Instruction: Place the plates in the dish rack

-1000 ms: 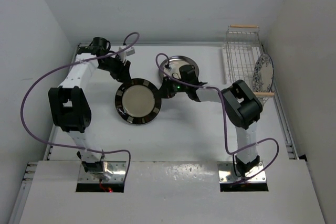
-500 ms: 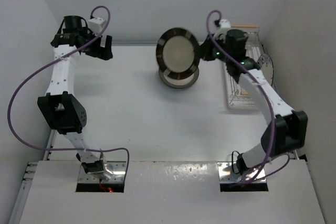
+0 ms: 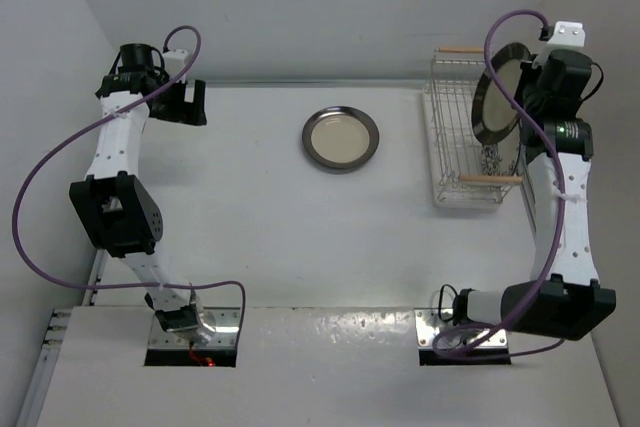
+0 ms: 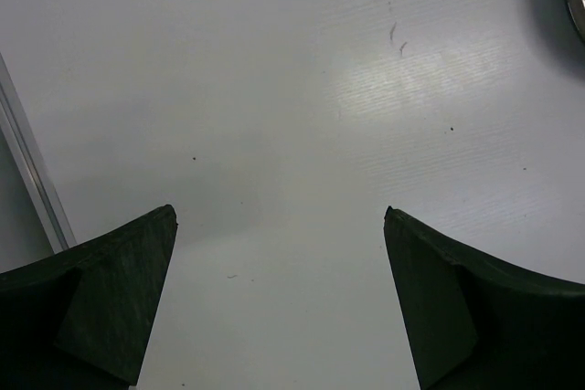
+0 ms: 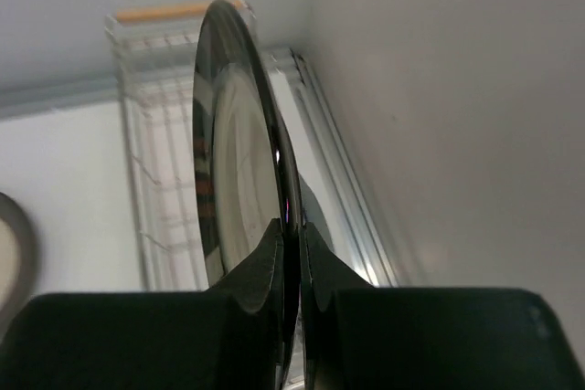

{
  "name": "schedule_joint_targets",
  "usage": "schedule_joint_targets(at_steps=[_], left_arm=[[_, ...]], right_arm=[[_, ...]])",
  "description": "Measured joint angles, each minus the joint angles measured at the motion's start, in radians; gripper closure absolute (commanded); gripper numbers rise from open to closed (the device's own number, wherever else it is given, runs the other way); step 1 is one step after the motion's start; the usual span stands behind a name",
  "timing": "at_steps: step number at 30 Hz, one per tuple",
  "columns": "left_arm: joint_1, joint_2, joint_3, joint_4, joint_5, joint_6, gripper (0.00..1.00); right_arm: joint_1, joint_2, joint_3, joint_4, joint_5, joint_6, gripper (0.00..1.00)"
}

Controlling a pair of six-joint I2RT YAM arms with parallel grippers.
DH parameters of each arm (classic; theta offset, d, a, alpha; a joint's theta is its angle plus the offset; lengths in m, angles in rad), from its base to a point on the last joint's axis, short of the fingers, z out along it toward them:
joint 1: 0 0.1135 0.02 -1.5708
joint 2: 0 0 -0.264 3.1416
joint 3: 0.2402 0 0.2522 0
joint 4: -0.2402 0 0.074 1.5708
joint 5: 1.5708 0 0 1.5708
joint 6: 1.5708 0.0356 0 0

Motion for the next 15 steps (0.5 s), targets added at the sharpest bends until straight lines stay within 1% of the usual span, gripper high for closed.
schedule_joint_targets(at_steps=[3, 7, 15], left_arm=[[0.0, 0.0, -0.003, 0.001, 0.004, -0.001, 0.0], [0.0, 0.0, -0.019, 0.002, 0.008, 0.0, 0.0], [0.0, 0.0, -0.049, 0.0, 0.018, 0.0, 0.0]], right_arm=[[-0.026, 0.034, -0.025, -0.037, 0.015, -0.067, 1.0], [-0.029, 0.065, -0.082, -0.064, 0.016, -0.136, 1.0], [-0.018, 0.089, -0.135, 0.009, 0.027, -0.274, 1.0]])
